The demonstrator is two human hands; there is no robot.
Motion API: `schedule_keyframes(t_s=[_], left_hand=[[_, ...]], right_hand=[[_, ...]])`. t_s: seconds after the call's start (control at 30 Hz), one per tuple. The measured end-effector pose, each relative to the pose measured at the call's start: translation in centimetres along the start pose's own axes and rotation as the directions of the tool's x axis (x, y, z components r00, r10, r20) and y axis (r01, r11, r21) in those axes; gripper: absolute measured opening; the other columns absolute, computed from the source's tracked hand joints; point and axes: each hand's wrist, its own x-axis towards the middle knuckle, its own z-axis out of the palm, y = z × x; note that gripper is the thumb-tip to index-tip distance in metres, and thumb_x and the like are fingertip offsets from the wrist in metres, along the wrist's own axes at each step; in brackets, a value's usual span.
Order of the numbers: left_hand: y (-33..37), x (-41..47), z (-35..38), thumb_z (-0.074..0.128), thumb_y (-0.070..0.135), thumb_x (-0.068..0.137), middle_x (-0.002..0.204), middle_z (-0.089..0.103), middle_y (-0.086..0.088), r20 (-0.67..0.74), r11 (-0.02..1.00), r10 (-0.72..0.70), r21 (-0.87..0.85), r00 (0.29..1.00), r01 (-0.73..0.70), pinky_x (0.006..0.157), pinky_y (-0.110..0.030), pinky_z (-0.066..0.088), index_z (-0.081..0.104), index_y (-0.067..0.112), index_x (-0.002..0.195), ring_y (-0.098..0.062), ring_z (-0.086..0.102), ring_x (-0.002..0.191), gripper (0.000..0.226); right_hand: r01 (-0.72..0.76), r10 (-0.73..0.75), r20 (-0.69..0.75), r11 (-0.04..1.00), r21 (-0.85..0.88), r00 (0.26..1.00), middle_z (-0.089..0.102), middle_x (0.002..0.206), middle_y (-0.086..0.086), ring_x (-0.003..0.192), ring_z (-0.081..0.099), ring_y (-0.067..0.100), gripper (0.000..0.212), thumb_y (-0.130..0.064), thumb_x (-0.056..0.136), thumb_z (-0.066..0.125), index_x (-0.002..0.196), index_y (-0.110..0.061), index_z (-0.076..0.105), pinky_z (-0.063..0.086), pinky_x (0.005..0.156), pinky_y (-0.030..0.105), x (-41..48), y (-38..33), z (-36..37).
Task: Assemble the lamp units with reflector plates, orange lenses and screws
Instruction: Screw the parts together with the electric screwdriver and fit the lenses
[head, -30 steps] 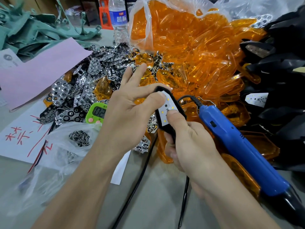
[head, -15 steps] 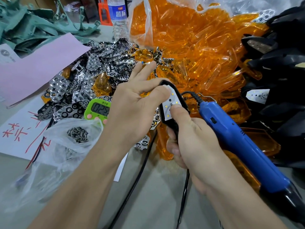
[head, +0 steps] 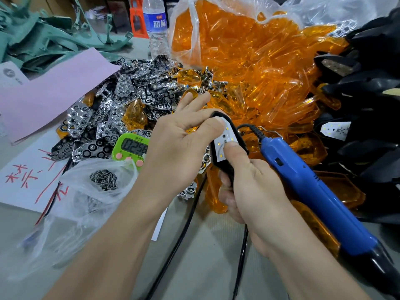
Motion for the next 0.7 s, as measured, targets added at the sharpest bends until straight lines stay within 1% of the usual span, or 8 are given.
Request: schedule_keyframes(t_s=[0.07, 0.1, 0.17, 0.23, 0.33, 0.43, 0.57, 0.7], left_hand=[[-0.01, 0.00, 0.02, 0.062, 0.037, 0.087, 0.148, 0.056, 0.022, -0.005, 1.000, 0.002, -0.007, 1.000, -0.002, 0.112, -0.022, 0.027, 0.081, 0.045, 0.097, 0.016, 0.029, 0.144, 0.023], [-0.02, -0.03, 0.03, 0.062, 0.036, 0.087, 0.147, 0.057, 0.023, -0.007, 1.000, 0.007, -0.007, 1.000, -0.007, 0.111, -0.021, 0.028, 0.080, 0.046, 0.094, 0.016, 0.029, 0.144, 0.022], [0.02, -0.11, 0.09, 0.061, 0.036, 0.088, 0.145, 0.057, 0.024, -0.010, 1.000, 0.022, -0.003, 1.000, -0.022, 0.111, -0.022, 0.029, 0.079, 0.051, 0.088, 0.016, 0.030, 0.144, 0.024], [0.08, -0.18, 0.15, 0.060, 0.036, 0.088, 0.145, 0.057, 0.024, -0.011, 0.999, 0.035, 0.004, 0.999, -0.035, 0.112, -0.022, 0.029, 0.079, 0.054, 0.086, 0.016, 0.030, 0.144, 0.025], [0.12, -0.27, 0.16, 0.060, 0.041, 0.087, 0.147, 0.057, 0.020, -0.009, 0.999, 0.050, 0.012, 0.999, -0.049, 0.114, -0.022, 0.030, 0.079, 0.053, 0.089, 0.015, 0.030, 0.144, 0.022], [0.16, -0.30, 0.06, 0.058, 0.050, 0.083, 0.146, 0.057, 0.022, -0.002, 0.999, 0.049, 0.000, 0.999, -0.049, 0.113, -0.020, 0.030, 0.080, 0.050, 0.096, 0.016, 0.031, 0.143, 0.025], [0.26, -0.26, 0.07, 0.060, 0.041, 0.088, 0.146, 0.058, 0.023, 0.010, 0.999, 0.047, -0.002, 0.999, -0.047, 0.109, -0.016, 0.029, 0.079, 0.052, 0.093, 0.017, 0.032, 0.142, 0.023], [0.40, -0.32, 0.10, 0.059, 0.035, 0.090, 0.146, 0.058, 0.022, 0.007, 0.999, 0.050, 0.011, 0.999, -0.050, 0.107, -0.012, 0.029, 0.080, 0.046, 0.091, 0.018, 0.031, 0.142, 0.024]], right_hand=[[0.013, -0.013, -0.004, 1.000, -0.011, 1.000, 0.041, 0.044, -0.005, 0.031, 0.031, 0.005, 0.059, -0.064, 0.094, 0.047, 0.055, -0.020, 0.048, 0.027, 0.045, 0.024, 0.04, 0.13, 0.04], [0.018, -0.018, -0.011, 0.999, -0.027, 1.000, 0.042, 0.043, -0.005, 0.031, 0.032, 0.005, 0.062, -0.069, 0.091, 0.047, 0.053, -0.020, 0.050, 0.028, 0.047, 0.025, 0.08, 0.22, 0.04], [0.030, -0.032, -0.023, 0.998, -0.059, 0.999, 0.044, 0.043, -0.006, 0.033, 0.034, 0.006, 0.061, -0.075, 0.080, 0.044, 0.050, -0.024, 0.054, 0.030, 0.050, 0.027, 0.09, 0.35, 0.05], [0.045, -0.046, -0.022, 0.998, -0.051, 0.999, 0.042, 0.044, -0.006, 0.035, 0.034, 0.006, 0.065, -0.079, 0.082, 0.043, 0.050, -0.024, 0.052, 0.030, 0.050, 0.027, 0.05, 0.41, -0.01], [0.056, -0.057, -0.019, 0.997, -0.046, 0.998, 0.038, 0.045, -0.007, 0.036, 0.034, 0.006, 0.063, -0.071, 0.089, 0.047, 0.048, -0.024, 0.048, 0.030, 0.048, 0.026, 0.06, 0.49, -0.09], [0.066, -0.067, -0.021, 0.997, -0.035, 0.998, 0.036, 0.044, -0.010, 0.042, 0.035, 0.011, 0.063, -0.068, 0.093, 0.050, 0.046, -0.025, 0.050, 0.031, 0.051, 0.031, 0.19, 0.57, -0.14], [0.075, -0.075, -0.011, 0.997, -0.031, 0.997, 0.037, 0.045, -0.010, 0.044, 0.037, 0.012, 0.060, -0.069, 0.091, 0.050, 0.049, -0.027, 0.054, 0.034, 0.055, 0.033, 0.17, 0.60, -0.15], [0.079, -0.080, -0.023, 0.997, -0.024, 0.997, 0.037, 0.047, -0.009, 0.048, 0.037, 0.015, 0.060, -0.072, 0.090, 0.052, 0.054, -0.024, 0.053, 0.036, 0.059, 0.038, 0.23, 0.77, -0.17]])
